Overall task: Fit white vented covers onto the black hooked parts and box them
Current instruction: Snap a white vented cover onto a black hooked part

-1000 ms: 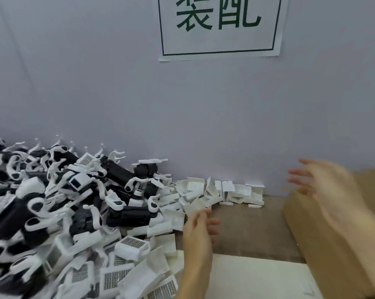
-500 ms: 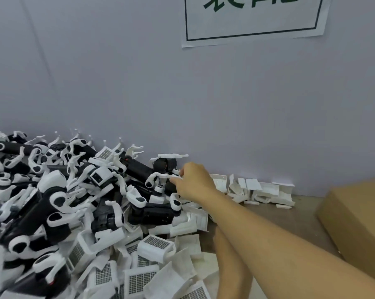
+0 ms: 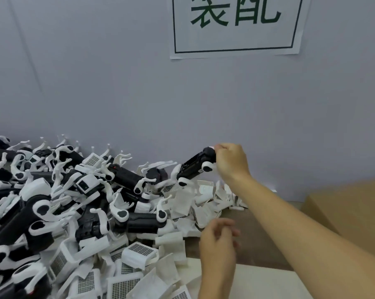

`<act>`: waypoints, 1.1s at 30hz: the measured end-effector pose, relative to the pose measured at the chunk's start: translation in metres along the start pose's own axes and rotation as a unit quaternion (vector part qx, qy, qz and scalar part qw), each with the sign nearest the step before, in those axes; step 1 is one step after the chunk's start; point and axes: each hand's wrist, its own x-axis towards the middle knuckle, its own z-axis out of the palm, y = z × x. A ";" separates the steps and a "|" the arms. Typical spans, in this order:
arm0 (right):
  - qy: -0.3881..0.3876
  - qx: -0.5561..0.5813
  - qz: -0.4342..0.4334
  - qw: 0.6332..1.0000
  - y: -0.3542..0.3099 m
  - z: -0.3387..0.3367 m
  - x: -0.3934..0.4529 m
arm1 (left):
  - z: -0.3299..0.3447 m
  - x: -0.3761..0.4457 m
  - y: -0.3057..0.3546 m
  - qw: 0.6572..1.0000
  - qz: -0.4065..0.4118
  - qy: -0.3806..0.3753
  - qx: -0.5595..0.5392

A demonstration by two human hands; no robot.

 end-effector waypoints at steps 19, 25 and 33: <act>-0.061 0.092 0.083 0.990 0.098 -0.074 -0.139 | 0.006 -0.028 0.013 0.994 0.043 0.096 -0.031; -0.211 0.061 -0.006 0.976 0.099 -0.077 -0.134 | 0.006 -0.029 0.013 0.989 0.095 0.117 0.010; -0.153 0.053 0.046 0.986 0.108 -0.072 -0.131 | 0.009 -0.031 0.009 0.985 0.123 0.092 0.076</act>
